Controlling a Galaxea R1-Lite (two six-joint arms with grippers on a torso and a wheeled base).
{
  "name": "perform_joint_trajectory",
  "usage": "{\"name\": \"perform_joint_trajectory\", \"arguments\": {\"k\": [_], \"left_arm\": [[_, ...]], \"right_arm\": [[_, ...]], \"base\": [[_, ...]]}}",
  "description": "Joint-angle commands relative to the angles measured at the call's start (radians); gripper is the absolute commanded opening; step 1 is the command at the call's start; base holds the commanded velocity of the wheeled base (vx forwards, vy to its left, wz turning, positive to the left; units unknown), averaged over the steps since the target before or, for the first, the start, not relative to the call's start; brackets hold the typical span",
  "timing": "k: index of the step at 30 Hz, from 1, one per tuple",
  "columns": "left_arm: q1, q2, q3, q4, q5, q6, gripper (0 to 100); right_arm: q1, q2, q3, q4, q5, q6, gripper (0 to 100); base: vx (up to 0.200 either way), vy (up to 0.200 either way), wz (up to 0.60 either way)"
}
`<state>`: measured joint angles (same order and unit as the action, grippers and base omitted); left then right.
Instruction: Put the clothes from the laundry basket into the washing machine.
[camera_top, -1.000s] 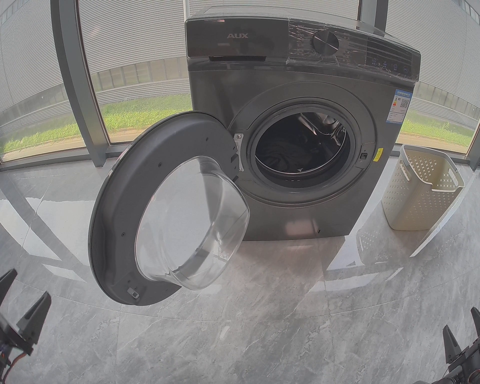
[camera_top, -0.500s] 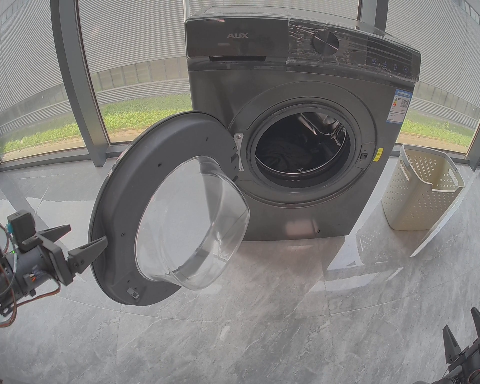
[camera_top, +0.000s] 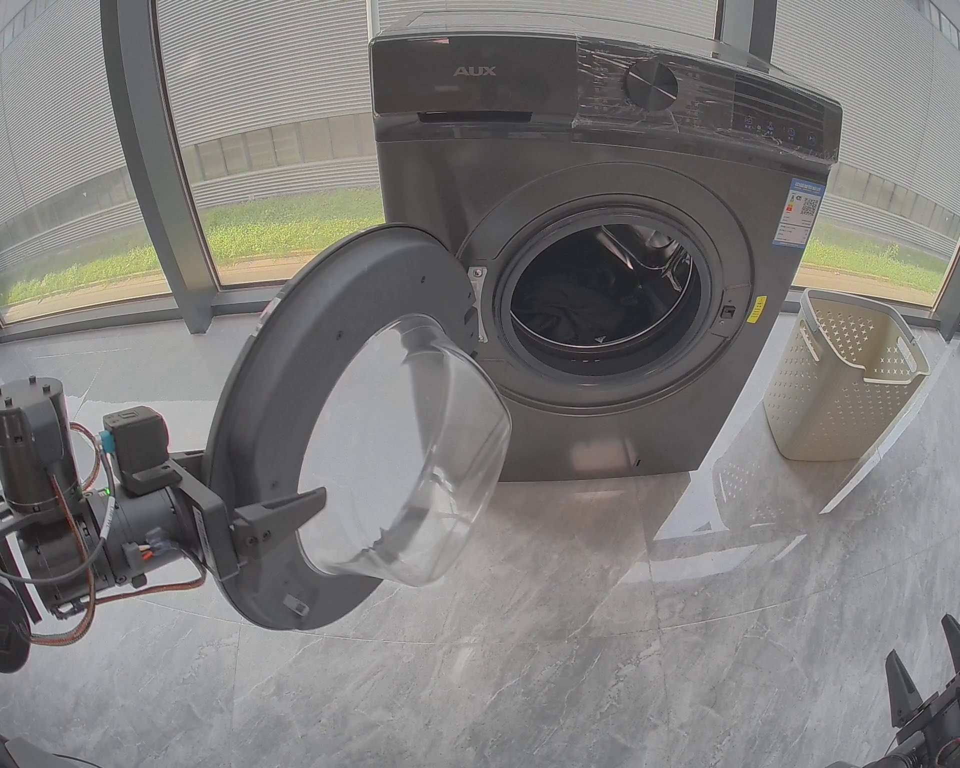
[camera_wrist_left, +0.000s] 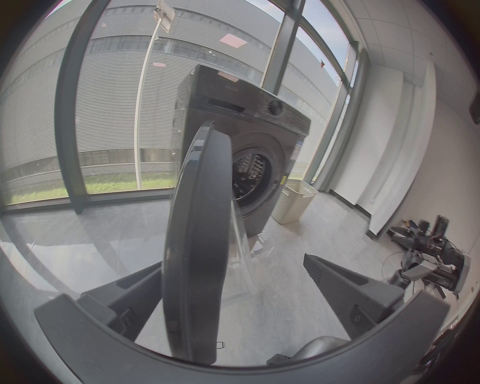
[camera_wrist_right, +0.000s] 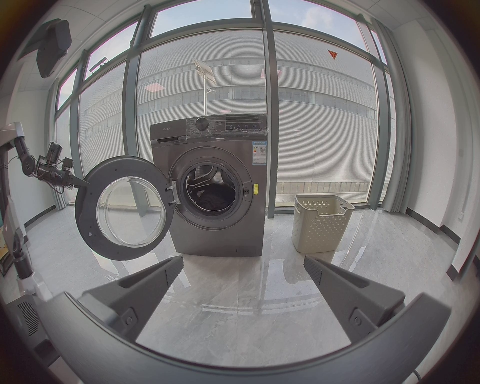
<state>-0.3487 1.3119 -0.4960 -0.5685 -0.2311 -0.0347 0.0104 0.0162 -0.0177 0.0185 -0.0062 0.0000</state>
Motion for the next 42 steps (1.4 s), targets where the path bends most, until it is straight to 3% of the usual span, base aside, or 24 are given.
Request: {"name": "perform_joint_trajectory", "arguments": {"k": [1, 7, 11, 13, 17, 19, 26, 30, 34, 39, 41, 42], "left_arm": [[-0.119, -0.025, 0.007, -0.001, 0.003, -0.004, 100], [-0.153, -0.022, -0.004, -0.001, 0.003, -0.004, 100], [-0.211, -0.013, -0.021, -0.013, 0.003, -0.008, 100], [-0.25, -0.008, -0.03, -0.019, 0.003, -0.025, 100], [-0.337, 0.007, -0.065, -0.021, 0.007, -0.113, 100], [-0.346, 0.009, -0.07, -0.021, 0.013, -0.128, 100], [-0.335, -0.026, -0.056, -0.042, 0.038, -0.134, 100], [-0.325, -0.131, -0.033, -0.051, 0.102, -0.145, 100], [-0.259, -0.211, 0.008, -0.028, 0.157, -0.131, 100], [-0.118, -0.204, 0.048, 0.002, 0.159, -0.068, 100], [-0.105, -0.191, 0.057, 0.002, 0.156, -0.053, 100], [-0.105, -0.141, 0.062, -0.007, 0.159, -0.031, 100]], "right_arm": [[0.0, -0.016, 0.01, 0.0, 0.0, 0.0, 100], [0.0, -0.016, 0.01, 0.0, 0.0, 0.0, 100], [0.0, -0.016, 0.012, 0.0, 0.0, 0.0, 100], [0.0, -0.016, 0.01, 0.0, 0.0, 0.0, 100], [0.0, -0.016, 0.01, 0.0, 0.0, 0.0, 100], [0.0, -0.016, 0.012, 0.0, 0.0, 0.0, 100], [0.0, -0.016, 0.012, 0.0, 0.0, 0.0, 100], [0.0, -0.016, 0.01, 0.0, 0.0, 0.0, 100], [0.0, -0.016, 0.01, 0.0, 0.0, 0.0, 100], [0.0, -0.016, 0.012, 0.0, 0.0, 0.0, 100], [0.0, -0.016, 0.012, 0.001, 0.0, 0.0, 100], [0.0, -0.016, 0.012, 0.0, 0.0, 0.0, 100]], "base": [[0.0, 0.0, 0.0], [0.0, 0.0, 0.0], [0.0, 0.0, 0.0], [0.0, 0.0, 0.0], [0.0, 0.0, 0.0], [0.0, 0.0, 0.0], [0.0, 0.0, 0.0], [0.0, 0.0, 0.0], [0.0, 0.0, 0.0], [0.0, 0.0, 0.0], [0.0, 0.0, 0.0], [0.0, 0.0, 0.0]]}}
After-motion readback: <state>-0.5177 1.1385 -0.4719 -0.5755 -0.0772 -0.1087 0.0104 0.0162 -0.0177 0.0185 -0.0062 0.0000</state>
